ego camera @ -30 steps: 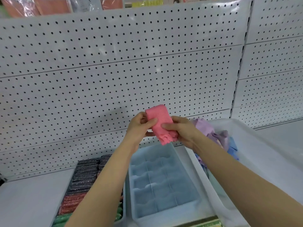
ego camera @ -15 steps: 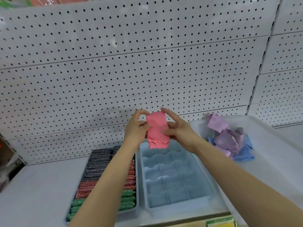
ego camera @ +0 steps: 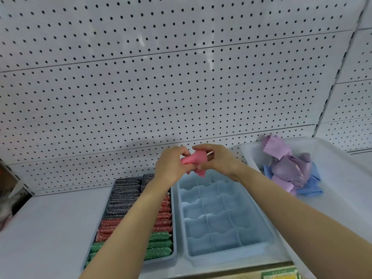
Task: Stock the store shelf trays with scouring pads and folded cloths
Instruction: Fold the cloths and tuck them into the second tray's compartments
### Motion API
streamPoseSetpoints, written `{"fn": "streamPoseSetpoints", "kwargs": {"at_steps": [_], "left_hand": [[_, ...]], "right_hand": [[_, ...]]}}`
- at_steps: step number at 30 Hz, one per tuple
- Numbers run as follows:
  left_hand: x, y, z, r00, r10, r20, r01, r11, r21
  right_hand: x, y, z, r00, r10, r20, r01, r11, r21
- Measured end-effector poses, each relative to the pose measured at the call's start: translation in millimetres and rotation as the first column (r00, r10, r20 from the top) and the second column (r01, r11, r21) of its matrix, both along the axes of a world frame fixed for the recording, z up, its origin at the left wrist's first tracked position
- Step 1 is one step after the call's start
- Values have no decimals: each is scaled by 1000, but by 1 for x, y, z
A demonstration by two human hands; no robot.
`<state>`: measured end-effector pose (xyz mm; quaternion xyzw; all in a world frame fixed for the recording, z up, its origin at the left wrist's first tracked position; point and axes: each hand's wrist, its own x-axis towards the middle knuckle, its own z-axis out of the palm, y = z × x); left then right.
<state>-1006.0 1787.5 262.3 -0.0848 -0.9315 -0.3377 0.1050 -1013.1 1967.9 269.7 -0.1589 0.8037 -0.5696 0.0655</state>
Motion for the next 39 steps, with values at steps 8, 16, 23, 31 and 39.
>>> {"fn": "streamPoseSetpoints", "kwargs": {"at_steps": [8,16,23,31,39], "left_hand": [[-17,-7,-24,997,-40,63,35,996,84],[-26,-28,-26,943,-199,265,171,977,128],[-39,-27,-38,982,-54,180,60,998,-27],[-44,-27,-54,963,-91,253,103,994,-35],[-50,-12,-63,942,-74,328,196,914,-356]], "right_hand": [[-20,-18,-26,984,46,-171,23,924,381],[-43,-16,-40,975,124,-186,-25,888,460],[-55,-20,-51,992,95,-80,-60,929,366],[-65,-31,-85,986,61,-153,17,884,467],[-64,-35,-117,991,87,-106,-6,797,603]]}}
